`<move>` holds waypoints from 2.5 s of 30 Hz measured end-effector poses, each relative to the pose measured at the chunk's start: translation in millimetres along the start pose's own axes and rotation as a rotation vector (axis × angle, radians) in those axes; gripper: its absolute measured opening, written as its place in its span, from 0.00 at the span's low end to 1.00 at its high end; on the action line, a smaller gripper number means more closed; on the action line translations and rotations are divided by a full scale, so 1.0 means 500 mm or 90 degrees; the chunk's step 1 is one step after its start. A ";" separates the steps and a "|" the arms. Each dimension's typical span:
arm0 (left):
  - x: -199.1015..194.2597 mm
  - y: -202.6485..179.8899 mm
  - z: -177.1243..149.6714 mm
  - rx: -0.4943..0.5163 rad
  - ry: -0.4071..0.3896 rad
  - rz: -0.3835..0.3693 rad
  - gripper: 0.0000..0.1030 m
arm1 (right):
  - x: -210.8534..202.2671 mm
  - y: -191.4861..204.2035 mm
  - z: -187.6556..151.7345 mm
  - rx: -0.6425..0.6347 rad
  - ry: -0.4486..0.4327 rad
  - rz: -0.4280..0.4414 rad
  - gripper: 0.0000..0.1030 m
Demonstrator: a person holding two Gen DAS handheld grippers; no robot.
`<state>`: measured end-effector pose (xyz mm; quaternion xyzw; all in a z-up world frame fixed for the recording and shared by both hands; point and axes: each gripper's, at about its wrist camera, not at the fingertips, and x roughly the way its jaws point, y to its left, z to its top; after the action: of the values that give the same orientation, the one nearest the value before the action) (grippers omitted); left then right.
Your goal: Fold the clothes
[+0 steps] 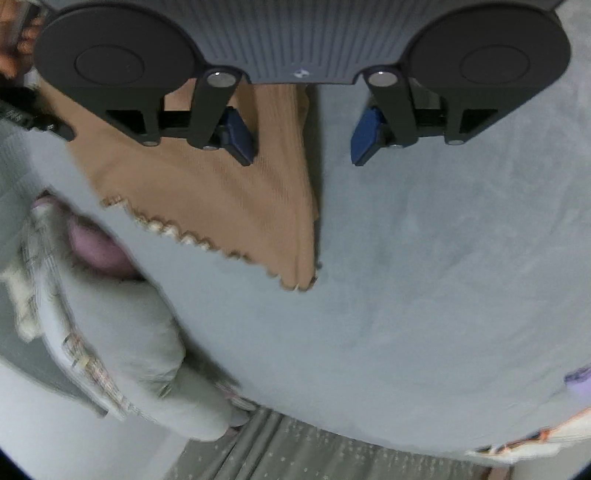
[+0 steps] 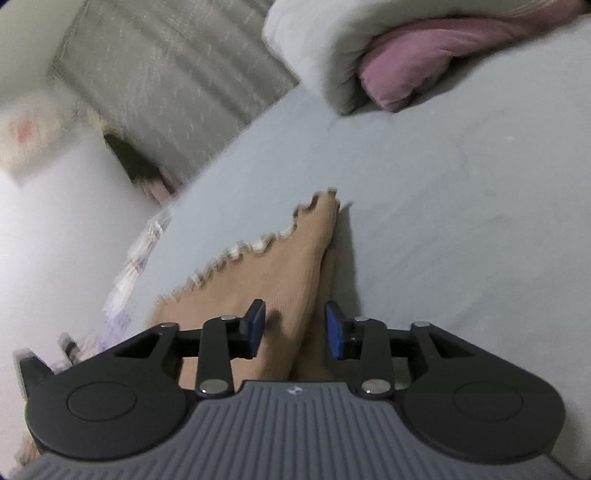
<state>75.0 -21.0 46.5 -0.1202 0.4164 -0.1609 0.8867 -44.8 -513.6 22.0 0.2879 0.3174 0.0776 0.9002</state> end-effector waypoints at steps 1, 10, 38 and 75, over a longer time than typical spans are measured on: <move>0.003 0.000 0.008 -0.030 0.011 -0.009 0.13 | -0.004 0.020 0.004 -0.010 -0.016 -0.010 0.09; 0.001 0.094 0.020 -0.191 0.010 -0.073 0.08 | -0.027 0.016 0.020 -0.005 -0.032 -0.070 0.06; -0.177 0.035 -0.172 -0.278 -0.009 -0.026 0.78 | -0.190 -0.079 -0.165 0.389 0.011 0.090 0.78; -0.393 0.050 -0.057 -0.324 -0.012 -0.084 0.22 | -0.335 0.131 -0.156 0.282 -0.141 0.120 0.25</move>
<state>-60.7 75.6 157.8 -0.3677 0.4267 -0.1070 0.8193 -221.9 -477.0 98.1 0.5132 0.1978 0.0572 0.8332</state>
